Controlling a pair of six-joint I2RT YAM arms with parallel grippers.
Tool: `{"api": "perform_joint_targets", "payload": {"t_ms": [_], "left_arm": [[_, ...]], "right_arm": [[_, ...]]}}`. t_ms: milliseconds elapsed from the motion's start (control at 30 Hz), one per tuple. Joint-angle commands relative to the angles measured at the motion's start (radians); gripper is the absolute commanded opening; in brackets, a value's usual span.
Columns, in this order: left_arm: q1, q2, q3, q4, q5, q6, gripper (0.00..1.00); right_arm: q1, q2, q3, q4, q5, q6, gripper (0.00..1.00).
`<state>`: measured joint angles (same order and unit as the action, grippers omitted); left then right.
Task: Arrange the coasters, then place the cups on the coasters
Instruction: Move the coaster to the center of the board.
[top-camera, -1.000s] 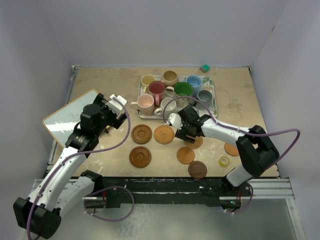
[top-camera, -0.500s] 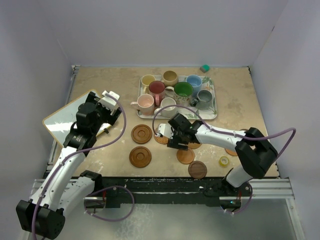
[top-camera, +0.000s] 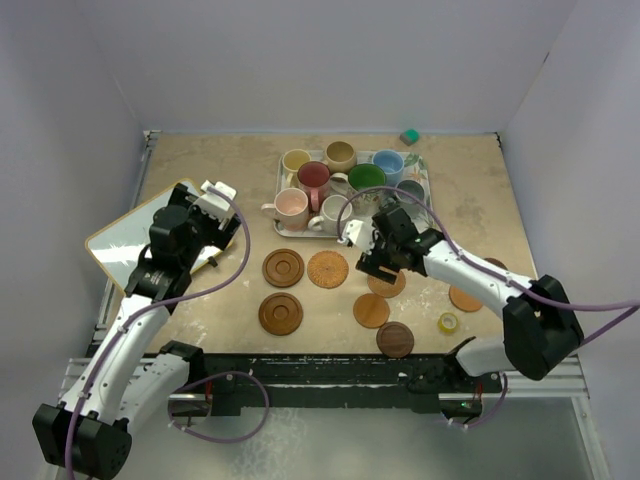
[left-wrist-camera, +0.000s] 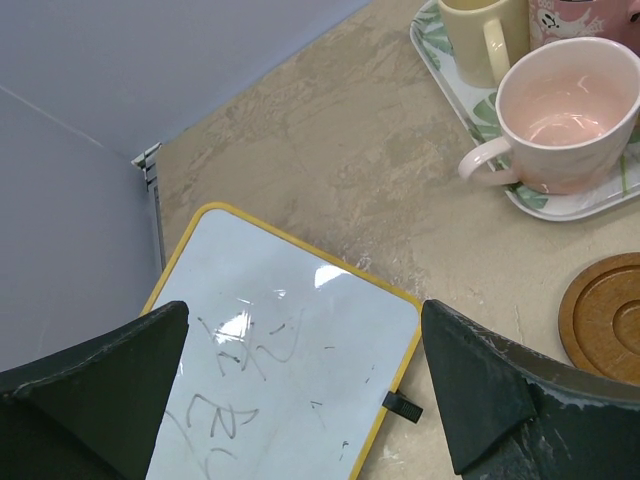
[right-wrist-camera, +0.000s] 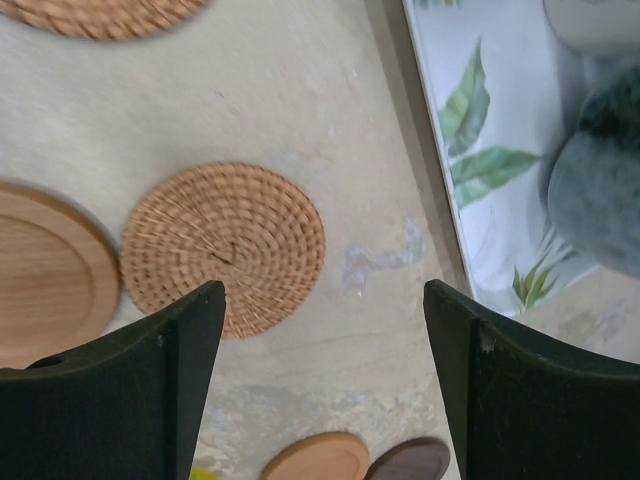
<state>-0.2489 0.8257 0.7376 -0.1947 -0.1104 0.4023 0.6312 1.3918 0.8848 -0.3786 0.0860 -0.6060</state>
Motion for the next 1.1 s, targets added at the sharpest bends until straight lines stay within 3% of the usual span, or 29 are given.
{"api": "perform_joint_targets", "payload": {"t_ms": [0, 600, 1067], "left_arm": [[0.008, -0.019, 0.0, 0.051, 0.016, -0.02, 0.95], [0.011, -0.012, -0.003, 0.052, 0.031, -0.016, 0.95], [0.018, -0.01, -0.012, 0.059, 0.018, -0.014, 0.95]], "right_arm": [[-0.079, 0.004, -0.017, -0.024, -0.026, -0.049, 0.82], [-0.101, 0.185, 0.002, 0.011, -0.008, -0.061, 0.8], [0.131, 0.21, -0.007, -0.028, -0.04, -0.029, 0.78]]}}
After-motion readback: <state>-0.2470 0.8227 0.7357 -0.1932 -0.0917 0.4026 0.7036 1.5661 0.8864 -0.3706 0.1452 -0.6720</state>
